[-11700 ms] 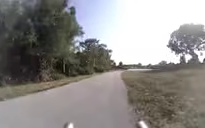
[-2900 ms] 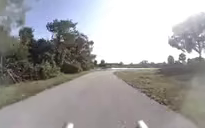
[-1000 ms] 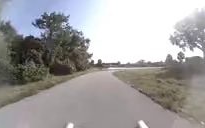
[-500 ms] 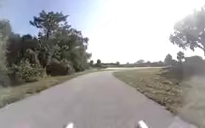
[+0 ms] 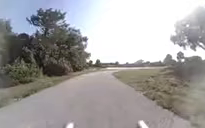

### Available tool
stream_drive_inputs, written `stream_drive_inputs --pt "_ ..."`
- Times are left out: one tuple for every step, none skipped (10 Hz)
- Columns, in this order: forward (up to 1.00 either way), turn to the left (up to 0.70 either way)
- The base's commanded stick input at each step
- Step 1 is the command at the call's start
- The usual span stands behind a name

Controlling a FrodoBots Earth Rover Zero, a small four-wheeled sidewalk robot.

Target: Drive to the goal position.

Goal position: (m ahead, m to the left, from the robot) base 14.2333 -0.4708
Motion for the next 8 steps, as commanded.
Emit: stream_drive_inputs --pt "1.00 0.00" --pt "1.00 0.00" --pt "1.00 0.00" --pt "1.00 0.00" --pt "1.00 0.00" --pt "1.00 0.00" --pt "1.00 0.00" --pt "1.00 0.00"
